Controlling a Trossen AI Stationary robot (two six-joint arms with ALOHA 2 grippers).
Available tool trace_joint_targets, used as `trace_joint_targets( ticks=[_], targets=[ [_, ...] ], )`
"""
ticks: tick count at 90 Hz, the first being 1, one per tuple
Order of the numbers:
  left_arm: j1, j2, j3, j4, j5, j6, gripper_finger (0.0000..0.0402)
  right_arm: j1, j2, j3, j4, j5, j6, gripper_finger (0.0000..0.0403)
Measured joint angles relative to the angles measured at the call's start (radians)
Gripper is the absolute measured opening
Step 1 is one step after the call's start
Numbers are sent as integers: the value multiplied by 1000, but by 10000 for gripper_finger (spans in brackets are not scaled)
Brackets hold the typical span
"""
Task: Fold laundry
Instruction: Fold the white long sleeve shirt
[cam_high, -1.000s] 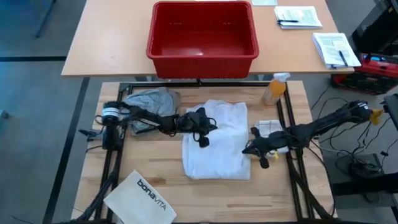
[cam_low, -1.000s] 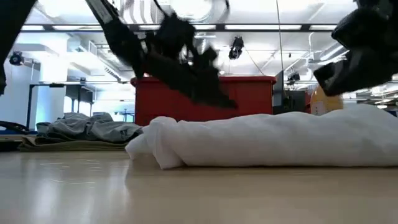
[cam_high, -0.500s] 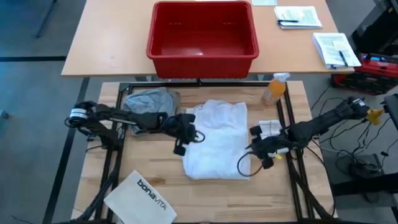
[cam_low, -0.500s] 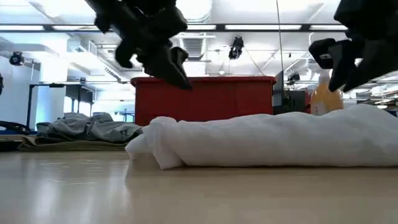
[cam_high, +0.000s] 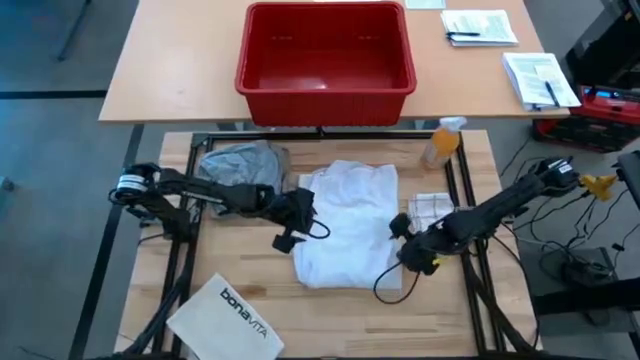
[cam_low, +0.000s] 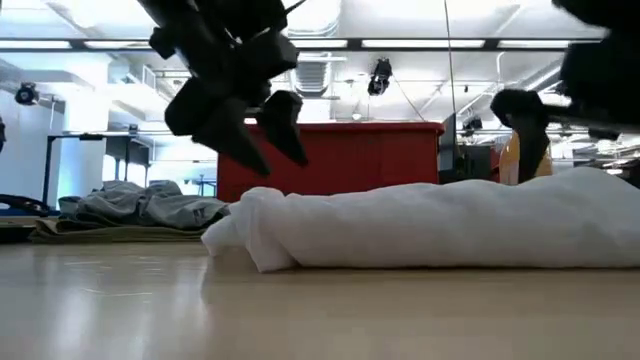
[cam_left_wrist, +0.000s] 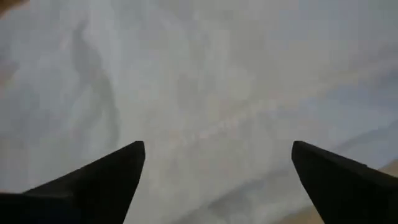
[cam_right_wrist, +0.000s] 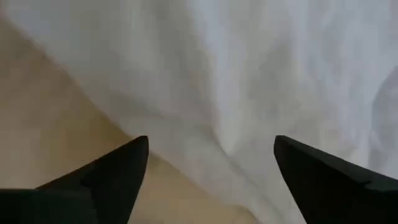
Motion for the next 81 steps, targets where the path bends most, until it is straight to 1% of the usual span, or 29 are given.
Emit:
trace_joint_targets(
  ticks=[14,24,28,37,42,48,55,59,65,81],
  targets=[
    [0,1,2,102,-1,-23,337,93,-20,58,6,-1,118,321],
    [7,12,8,232,-2,-29,306,178,-16,114,14,-7,265,314],
    [13,23,19,277,1,-100,295,204,-6,132,47,-3,333,314],
    [37,86,48,286,29,-352,271,231,17,146,198,5,495,314],
    [41,135,61,274,69,-412,258,232,46,147,308,18,561,312],
    [34,191,84,281,101,-389,241,232,99,148,428,85,601,308],
    [28,246,123,307,102,-323,221,225,171,171,501,164,601,302],
    [31,281,148,306,92,-304,210,213,219,195,535,171,593,298],
    [47,327,180,307,82,-291,193,200,295,235,537,175,593,291],
    [73,391,228,312,83,-217,156,202,499,329,530,210,622,282]
  ],
)
